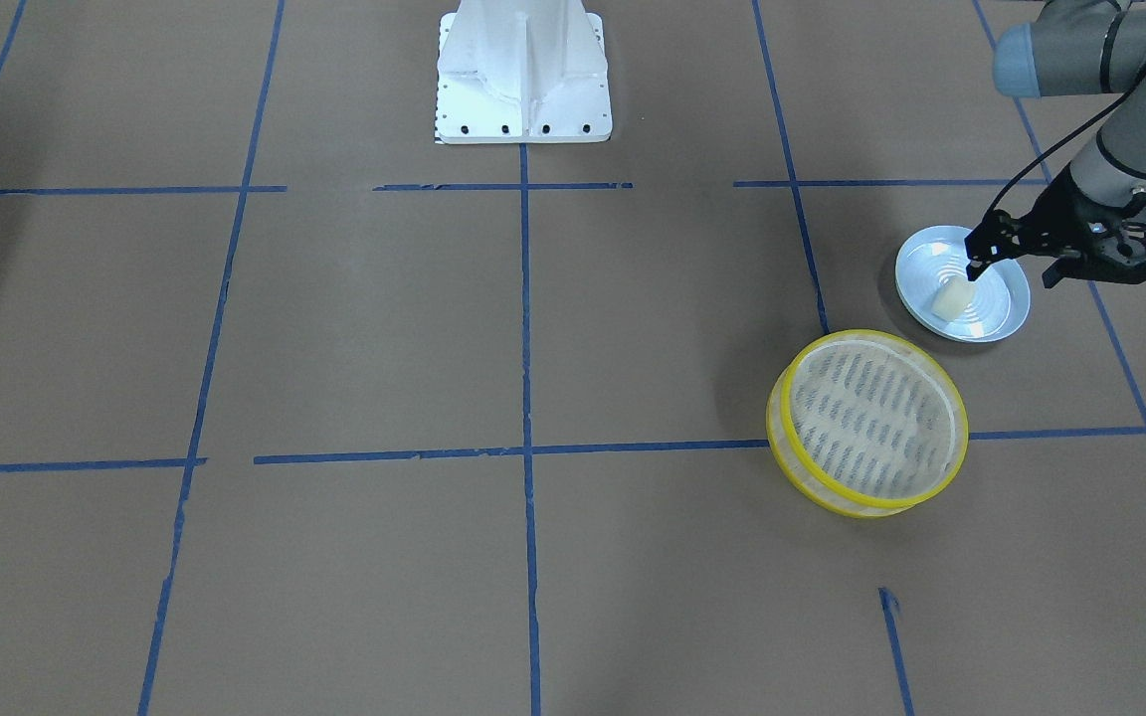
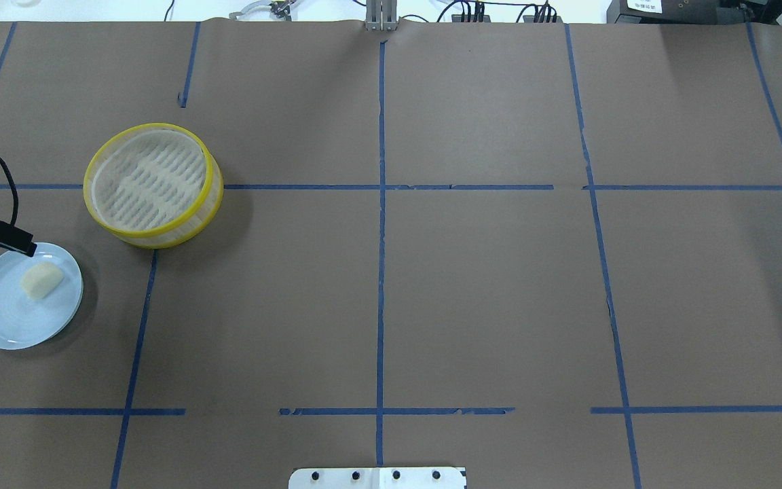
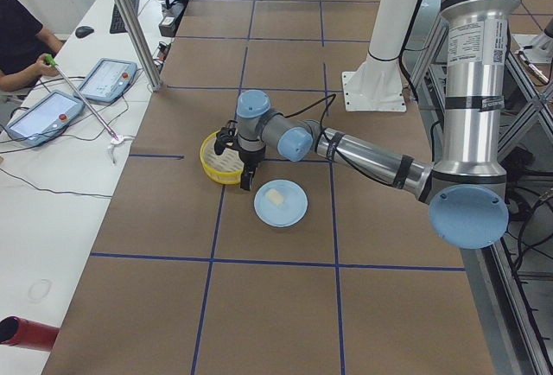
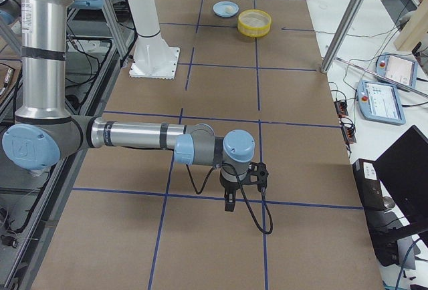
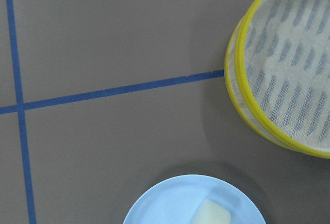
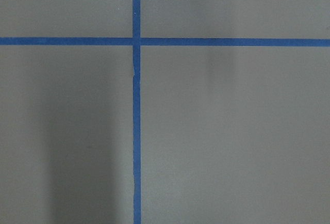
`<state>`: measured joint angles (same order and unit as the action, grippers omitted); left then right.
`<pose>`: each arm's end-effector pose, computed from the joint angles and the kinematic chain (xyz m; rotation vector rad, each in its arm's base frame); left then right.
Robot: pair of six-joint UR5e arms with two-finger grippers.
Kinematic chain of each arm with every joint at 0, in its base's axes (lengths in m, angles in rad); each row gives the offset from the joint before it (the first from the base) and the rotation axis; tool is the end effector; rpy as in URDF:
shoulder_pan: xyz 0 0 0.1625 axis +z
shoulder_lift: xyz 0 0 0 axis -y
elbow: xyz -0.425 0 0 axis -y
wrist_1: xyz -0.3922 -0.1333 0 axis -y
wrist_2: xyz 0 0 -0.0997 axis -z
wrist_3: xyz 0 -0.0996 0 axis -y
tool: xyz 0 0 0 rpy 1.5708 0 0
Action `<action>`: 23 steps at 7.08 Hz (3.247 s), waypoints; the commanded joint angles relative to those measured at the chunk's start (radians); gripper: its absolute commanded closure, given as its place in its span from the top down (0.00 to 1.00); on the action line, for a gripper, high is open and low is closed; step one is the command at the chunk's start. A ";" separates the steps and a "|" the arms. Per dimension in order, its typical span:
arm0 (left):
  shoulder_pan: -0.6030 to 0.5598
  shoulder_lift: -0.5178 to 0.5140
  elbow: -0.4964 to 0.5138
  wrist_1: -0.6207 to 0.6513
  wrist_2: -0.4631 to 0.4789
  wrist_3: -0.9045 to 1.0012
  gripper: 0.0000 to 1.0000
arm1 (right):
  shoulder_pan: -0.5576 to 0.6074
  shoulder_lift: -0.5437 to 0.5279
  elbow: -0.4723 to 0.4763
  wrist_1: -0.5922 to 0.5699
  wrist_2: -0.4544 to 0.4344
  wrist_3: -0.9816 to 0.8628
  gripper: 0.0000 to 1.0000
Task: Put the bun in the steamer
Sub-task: 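Move the left gripper down over the pale bun on the blue plate, then close the left gripper on the bun and lift it off the plate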
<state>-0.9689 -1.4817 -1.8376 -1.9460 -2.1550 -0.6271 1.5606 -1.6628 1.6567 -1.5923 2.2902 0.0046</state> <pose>0.2053 -0.4373 0.5348 0.1106 0.7743 0.1376 0.0631 -0.4514 0.6657 -0.0317 -0.7191 0.0046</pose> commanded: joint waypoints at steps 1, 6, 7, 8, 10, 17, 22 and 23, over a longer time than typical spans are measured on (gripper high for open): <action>0.070 0.029 0.060 -0.124 0.035 -0.040 1.00 | 0.001 0.000 0.000 0.000 0.000 0.000 1.00; 0.111 0.021 0.127 -0.186 0.037 -0.042 1.00 | -0.001 0.000 0.000 0.000 0.000 0.000 1.00; 0.111 0.020 0.133 -0.198 0.035 -0.042 1.00 | 0.001 0.000 0.000 0.000 0.000 0.000 1.00; 0.111 0.018 0.135 -0.200 0.035 -0.043 1.00 | -0.001 0.000 0.000 0.000 0.000 0.000 1.00; 0.116 0.011 0.135 -0.203 0.035 -0.063 0.95 | 0.001 0.000 0.000 0.000 0.000 0.000 1.00; 0.121 0.011 0.140 -0.224 0.035 -0.072 0.51 | 0.001 0.000 0.000 0.000 0.000 0.000 1.00; 0.121 0.011 0.136 -0.225 0.035 -0.072 0.34 | 0.001 0.000 0.000 0.000 0.000 0.000 1.00; 0.118 0.012 0.124 -0.223 0.035 -0.069 0.34 | 0.001 0.000 0.000 0.000 0.000 0.000 1.00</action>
<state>-0.8489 -1.4706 -1.7033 -2.1703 -2.1200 -0.6989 1.5616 -1.6628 1.6567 -1.5923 2.2902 0.0046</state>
